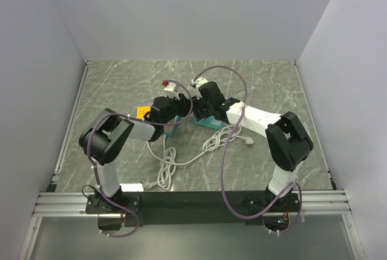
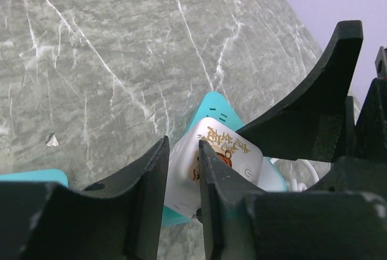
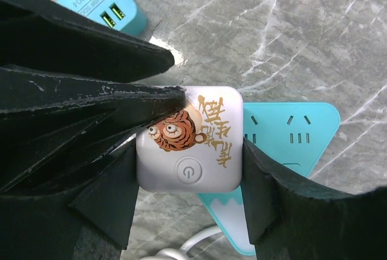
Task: Insert the plug
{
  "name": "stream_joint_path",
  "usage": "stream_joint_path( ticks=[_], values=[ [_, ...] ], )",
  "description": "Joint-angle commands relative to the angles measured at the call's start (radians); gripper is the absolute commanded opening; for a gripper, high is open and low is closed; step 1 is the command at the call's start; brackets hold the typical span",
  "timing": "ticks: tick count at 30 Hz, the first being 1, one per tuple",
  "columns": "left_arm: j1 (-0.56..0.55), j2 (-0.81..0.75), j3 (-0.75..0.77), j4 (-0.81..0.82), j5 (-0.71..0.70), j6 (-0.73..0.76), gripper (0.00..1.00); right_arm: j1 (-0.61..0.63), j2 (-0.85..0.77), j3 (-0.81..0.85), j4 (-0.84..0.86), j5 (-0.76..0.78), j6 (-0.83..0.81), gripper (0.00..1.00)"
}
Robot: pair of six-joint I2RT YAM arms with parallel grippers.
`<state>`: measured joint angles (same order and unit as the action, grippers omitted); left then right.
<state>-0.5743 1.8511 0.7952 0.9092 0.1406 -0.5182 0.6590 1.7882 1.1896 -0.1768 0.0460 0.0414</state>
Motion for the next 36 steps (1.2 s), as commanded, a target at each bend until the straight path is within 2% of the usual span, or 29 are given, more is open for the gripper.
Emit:
stream_joint_path(
  ticks=[1, 14, 28, 36],
  values=[
    [-0.048, 0.062, -0.048, -0.055, 0.053, -0.011, 0.32, 0.067, 0.125, -0.102, -0.184, -0.155, 0.118, 0.00],
    [-0.119, 0.126, -0.114, 0.013, 0.019, -0.020, 0.30, 0.088, 0.168, -0.176, -0.098, -0.175, 0.170, 0.00],
    [-0.165, 0.218, -0.128, 0.040, -0.035, -0.023, 0.28, 0.113, 0.241, -0.157, -0.090, -0.179, 0.195, 0.00],
    [-0.203, 0.238, -0.137, 0.046, -0.061, -0.017, 0.27, 0.139, 0.234, -0.248, -0.018, -0.182, 0.238, 0.00]
  ],
)
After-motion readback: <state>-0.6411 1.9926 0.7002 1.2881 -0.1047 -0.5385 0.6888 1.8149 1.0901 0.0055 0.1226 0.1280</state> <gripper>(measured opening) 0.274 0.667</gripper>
